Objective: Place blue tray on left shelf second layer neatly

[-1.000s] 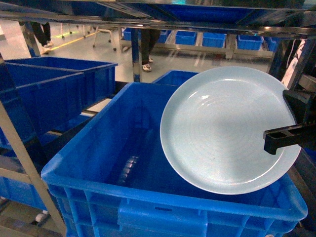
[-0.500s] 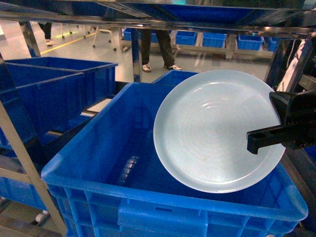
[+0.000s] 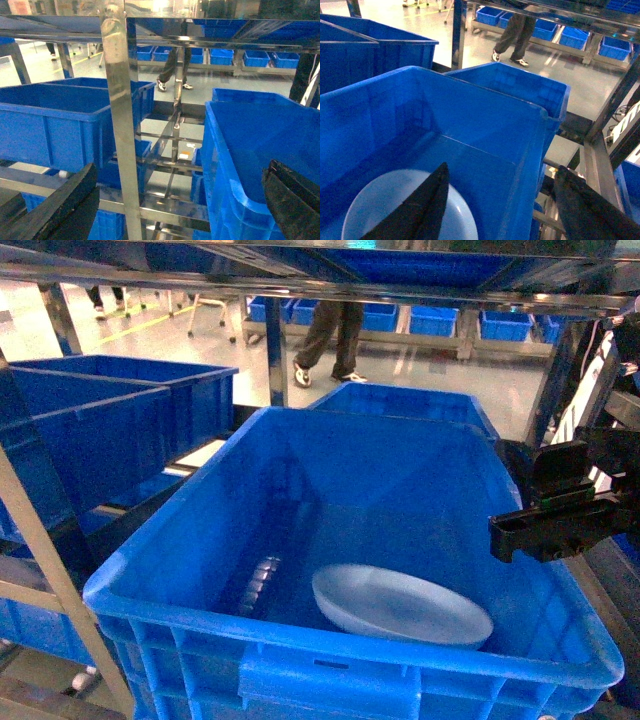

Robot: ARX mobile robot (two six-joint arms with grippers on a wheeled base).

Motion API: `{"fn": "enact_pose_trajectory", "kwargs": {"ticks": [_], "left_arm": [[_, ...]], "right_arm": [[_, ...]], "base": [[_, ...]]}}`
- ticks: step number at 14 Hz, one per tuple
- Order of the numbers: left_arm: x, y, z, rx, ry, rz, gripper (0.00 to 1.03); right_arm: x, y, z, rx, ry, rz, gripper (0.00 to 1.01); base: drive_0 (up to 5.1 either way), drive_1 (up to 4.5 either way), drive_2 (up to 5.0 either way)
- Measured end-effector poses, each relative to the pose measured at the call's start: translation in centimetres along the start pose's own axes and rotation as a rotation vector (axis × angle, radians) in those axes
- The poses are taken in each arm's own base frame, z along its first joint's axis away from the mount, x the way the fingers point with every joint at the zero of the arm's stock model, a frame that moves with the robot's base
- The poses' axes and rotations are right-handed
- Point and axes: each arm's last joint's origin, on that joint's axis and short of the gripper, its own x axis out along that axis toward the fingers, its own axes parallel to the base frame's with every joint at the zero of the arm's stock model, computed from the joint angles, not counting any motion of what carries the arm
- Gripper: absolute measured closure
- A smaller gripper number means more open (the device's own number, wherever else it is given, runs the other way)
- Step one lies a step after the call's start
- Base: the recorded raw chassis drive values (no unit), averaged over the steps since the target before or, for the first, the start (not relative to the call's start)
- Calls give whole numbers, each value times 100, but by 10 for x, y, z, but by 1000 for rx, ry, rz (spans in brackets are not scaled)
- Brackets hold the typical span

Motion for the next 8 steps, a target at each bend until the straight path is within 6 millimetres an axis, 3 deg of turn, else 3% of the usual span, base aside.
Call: {"fn": "enact_pose_trajectory", "kwargs": {"ticks": [3, 8], "left_arm": [[0, 0, 0, 0, 0, 0, 5], [0, 0, 0, 0, 0, 0, 5]], "right_arm": [[0, 0, 0, 0, 3, 0, 2], [-12, 3, -2, 9, 1, 13, 3]], "base": [[0, 0, 0], [0, 0, 0]]}}
